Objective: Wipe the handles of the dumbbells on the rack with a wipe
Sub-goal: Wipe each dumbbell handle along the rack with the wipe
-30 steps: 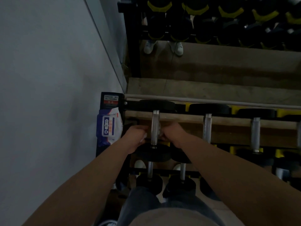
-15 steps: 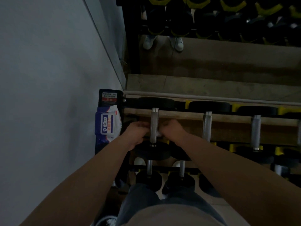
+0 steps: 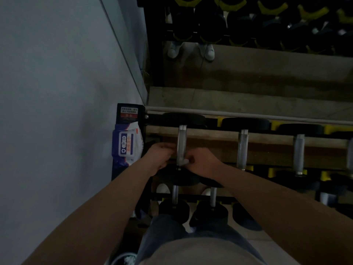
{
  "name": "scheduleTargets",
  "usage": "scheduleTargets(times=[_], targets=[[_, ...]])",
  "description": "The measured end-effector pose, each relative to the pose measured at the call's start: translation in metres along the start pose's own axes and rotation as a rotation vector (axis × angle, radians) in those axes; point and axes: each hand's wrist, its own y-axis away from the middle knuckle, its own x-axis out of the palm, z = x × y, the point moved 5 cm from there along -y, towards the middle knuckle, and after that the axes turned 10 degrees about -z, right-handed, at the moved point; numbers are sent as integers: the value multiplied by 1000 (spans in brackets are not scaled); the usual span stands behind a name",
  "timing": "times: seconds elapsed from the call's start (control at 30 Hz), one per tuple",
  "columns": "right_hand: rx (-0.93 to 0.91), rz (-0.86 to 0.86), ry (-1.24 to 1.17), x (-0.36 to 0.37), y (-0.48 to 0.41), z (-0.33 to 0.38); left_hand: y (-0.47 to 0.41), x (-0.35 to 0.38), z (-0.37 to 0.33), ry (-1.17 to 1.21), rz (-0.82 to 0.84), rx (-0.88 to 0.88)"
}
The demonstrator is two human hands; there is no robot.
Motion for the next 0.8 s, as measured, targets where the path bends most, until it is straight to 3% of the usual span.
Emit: scheduleTargets(times=[0.13,0.2,0.27,0.4,0.53,0.6,0.67,0.8], targets=[[81,-331,-233,-31,-11,18,-2,1,2,47,26,20],[21,-464,-121,-41,-18,28,-3,2,2,66,13,25],[-98,-486,50,-41,-22,33,-5,1,1,49,-7,35],[-345,-370,205,-27,-16,34,-9,-2,-1,181,-22,-42],[-523,43,470,1,-6,36,-5,-6,-1,215,-9,-75],[-543,139,487,4,-4,36,-3,-7,-1,214,-13,-45],[-480,73,419,-2,-7,37,1,-7,-1,183,-23,-34],[-63,-390,-9,-31,-14,22,0,-5,-5,172,-34,-41]])
